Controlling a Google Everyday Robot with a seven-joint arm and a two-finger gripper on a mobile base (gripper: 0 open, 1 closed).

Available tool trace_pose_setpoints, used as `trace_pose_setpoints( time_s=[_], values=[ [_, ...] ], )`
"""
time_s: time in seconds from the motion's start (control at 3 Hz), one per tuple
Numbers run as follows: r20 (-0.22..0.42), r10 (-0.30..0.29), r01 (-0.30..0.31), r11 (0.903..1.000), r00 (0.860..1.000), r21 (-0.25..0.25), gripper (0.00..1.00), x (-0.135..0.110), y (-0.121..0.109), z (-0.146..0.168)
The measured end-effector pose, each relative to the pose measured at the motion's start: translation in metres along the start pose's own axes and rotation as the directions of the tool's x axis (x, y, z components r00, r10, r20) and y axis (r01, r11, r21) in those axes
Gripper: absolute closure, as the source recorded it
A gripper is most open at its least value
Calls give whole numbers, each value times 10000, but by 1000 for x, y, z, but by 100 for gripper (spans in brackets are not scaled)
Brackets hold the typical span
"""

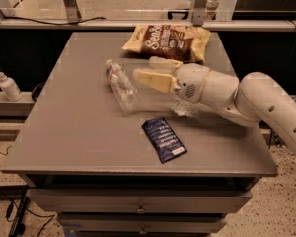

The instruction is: Place water bottle upright

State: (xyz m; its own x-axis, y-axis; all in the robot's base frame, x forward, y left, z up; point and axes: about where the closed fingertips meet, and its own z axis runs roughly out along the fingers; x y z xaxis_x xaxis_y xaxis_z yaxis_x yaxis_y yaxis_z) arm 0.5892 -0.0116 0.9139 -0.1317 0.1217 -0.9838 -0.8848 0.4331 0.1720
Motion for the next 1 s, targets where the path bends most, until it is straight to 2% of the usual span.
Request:
trace_pose_setpoints(
  time_s=[0.33, 0.67, 1.0],
  values=[
    [-312, 26, -20, 9998, 9995, 189, 40, -6, -5, 1],
    [-880, -18, 38, 9997, 9961, 225, 16, -17, -14, 7],
    [-1590, 15, 17, 9998, 9873, 200, 0, -28, -22, 18]
  ],
)
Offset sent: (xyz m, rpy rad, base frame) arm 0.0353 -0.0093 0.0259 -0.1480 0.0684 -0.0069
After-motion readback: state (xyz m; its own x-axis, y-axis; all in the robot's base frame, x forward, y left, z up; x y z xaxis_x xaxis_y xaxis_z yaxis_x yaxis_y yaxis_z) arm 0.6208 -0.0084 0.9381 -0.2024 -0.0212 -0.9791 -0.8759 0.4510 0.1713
